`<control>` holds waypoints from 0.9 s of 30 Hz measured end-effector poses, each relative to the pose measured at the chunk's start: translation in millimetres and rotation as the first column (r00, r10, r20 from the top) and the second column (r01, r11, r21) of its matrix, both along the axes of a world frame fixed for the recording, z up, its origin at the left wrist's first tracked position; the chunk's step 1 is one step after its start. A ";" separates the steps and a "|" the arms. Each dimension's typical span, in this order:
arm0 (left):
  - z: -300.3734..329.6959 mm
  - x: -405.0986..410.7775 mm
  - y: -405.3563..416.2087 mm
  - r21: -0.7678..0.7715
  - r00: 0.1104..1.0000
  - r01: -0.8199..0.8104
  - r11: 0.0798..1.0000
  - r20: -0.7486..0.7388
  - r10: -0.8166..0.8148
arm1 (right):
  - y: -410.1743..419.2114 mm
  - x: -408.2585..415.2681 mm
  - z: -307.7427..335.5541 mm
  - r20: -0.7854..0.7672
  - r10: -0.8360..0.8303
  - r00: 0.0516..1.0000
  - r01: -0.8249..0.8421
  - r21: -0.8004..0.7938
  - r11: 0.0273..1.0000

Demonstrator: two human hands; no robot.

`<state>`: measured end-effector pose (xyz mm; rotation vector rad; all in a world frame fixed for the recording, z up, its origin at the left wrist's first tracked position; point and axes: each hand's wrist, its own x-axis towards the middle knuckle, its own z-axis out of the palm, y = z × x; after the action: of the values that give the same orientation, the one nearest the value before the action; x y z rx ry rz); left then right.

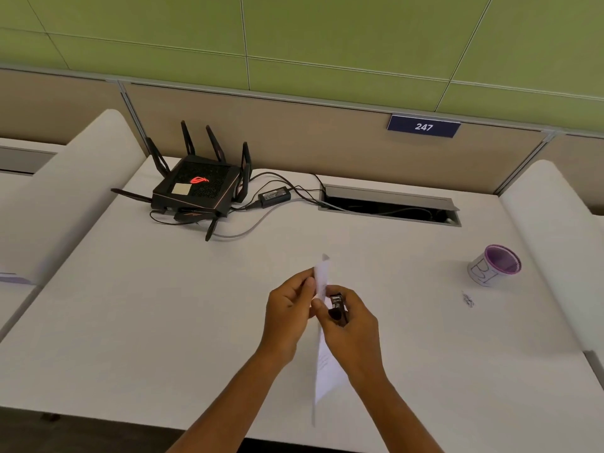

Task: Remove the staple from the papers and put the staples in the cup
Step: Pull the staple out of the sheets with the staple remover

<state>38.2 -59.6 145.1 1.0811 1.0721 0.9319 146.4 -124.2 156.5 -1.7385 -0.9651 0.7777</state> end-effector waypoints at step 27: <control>7.5 5.3 -34.2 0.205 0.876 0.457 0.866 -0.275 -0.397 | -10.8 27.9 32.9 -0.735 0.028 0.677 0.125 0.153 0.980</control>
<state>43.5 -93.8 152.6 1.6043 0.8431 0.6073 174.2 -135.0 189.4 -1.0937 -0.4021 1.1832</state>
